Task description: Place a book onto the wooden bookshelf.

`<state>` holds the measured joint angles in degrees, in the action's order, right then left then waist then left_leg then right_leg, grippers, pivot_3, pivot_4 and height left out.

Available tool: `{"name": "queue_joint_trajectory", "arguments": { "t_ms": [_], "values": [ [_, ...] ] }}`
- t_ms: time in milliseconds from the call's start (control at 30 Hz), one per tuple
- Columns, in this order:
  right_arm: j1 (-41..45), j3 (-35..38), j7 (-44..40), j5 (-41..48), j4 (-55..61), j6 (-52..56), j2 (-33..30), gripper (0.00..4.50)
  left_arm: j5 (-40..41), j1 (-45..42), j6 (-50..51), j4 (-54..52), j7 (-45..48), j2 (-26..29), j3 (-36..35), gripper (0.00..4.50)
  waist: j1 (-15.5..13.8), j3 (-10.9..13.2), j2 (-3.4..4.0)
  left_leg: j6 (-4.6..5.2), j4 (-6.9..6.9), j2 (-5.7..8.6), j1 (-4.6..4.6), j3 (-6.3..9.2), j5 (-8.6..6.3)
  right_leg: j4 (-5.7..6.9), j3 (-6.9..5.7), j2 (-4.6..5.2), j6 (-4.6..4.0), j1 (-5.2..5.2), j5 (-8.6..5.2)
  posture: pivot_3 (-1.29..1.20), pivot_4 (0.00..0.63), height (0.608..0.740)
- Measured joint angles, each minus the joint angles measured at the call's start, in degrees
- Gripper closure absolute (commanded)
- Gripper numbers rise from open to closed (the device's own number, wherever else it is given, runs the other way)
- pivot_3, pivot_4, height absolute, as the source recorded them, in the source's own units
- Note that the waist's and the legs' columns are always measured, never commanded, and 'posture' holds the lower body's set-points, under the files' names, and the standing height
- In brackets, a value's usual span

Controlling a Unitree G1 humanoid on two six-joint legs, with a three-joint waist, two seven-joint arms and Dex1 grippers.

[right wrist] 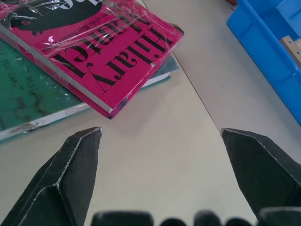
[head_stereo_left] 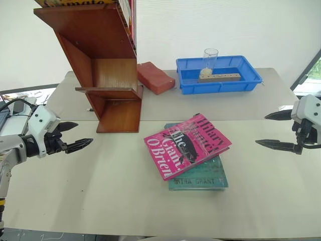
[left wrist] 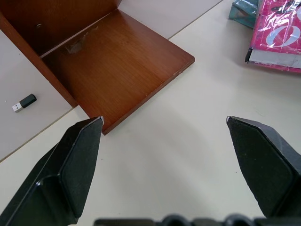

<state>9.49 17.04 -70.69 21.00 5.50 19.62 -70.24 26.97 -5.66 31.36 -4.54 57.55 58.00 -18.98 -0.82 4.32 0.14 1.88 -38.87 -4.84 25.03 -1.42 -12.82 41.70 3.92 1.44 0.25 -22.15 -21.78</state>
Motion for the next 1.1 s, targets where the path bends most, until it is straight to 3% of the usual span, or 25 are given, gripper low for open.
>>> {"name": "queue_joint_trajectory", "arguments": {
  "t_ms": [267,733,800,833,1067,1100],
  "values": [
    [-0.60,-0.62,1.01,-0.48,1.06,-0.09,1.32,0.02,-1.75,0.70,-2.44,2.88,4.12,0.98,2.07,0.00,-0.09,0.00,0.00,0.00,-0.01,0.00,-0.01,-0.02,0.00,0.01,0.00,0.00,0.00,-0.01,0.00,0.00,0.150,0.637],
    [-1.52,-0.12,3.15,-0.51,3.27,1.04,1.57,0.02,-4.50,-8.04,-3.51,6.81,4.36,-1.70,7.08,0.00,-0.26,-0.02,-0.01,0.00,-0.04,0.01,0.00,-0.03,0.00,0.05,0.00,-0.01,0.01,0.02,0.01,0.00,0.150,0.637],
    [-2.58,0.48,3.41,-0.43,4.54,1.19,2.08,0.00,-4.08,-9.87,-3.03,6.93,5.06,-3.09,8.36,0.55,-0.36,-0.03,-0.02,0.00,-0.07,0.01,0.02,-0.02,0.00,0.06,0.00,-0.01,0.02,0.03,0.01,0.00,0.150,0.637],
    [-3.16,0.80,3.48,-0.38,5.11,1.44,2.27,0.26,-3.90,-10.61,-2.75,6.98,5.33,-3.65,8.74,0.86,-0.42,-0.03,-0.02,0.00,-0.08,0.01,0.03,-0.03,0.00,0.06,0.00,0.00,0.02,0.04,0.01,0.00,0.150,0.637],
    [-12.98,5.49,4.83,0.15,14.46,4.33,4.42,2.62,-6.80,-21.05,-5.36,14.99,5.33,-11.43,15.98,4.29,-0.81,-0.05,-0.03,0.01,-0.10,0.05,-0.09,0.05,0.01,-0.06,0.01,-0.04,0.06,0.67,0.03,0.00,0.150,0.637],
    [-14.52,5.90,5.20,-0.13,15.94,4.62,4.87,2.94,-8.29,-22.49,-6.87,16.87,4.55,-13.05,17.39,4.50,-0.92,-0.04,-0.05,0.01,-0.09,0.06,-0.21,0.08,0.01,-0.15,0.01,-0.06,0.07,0.83,0.03,0.00,0.150,0.637]
  ]
}}
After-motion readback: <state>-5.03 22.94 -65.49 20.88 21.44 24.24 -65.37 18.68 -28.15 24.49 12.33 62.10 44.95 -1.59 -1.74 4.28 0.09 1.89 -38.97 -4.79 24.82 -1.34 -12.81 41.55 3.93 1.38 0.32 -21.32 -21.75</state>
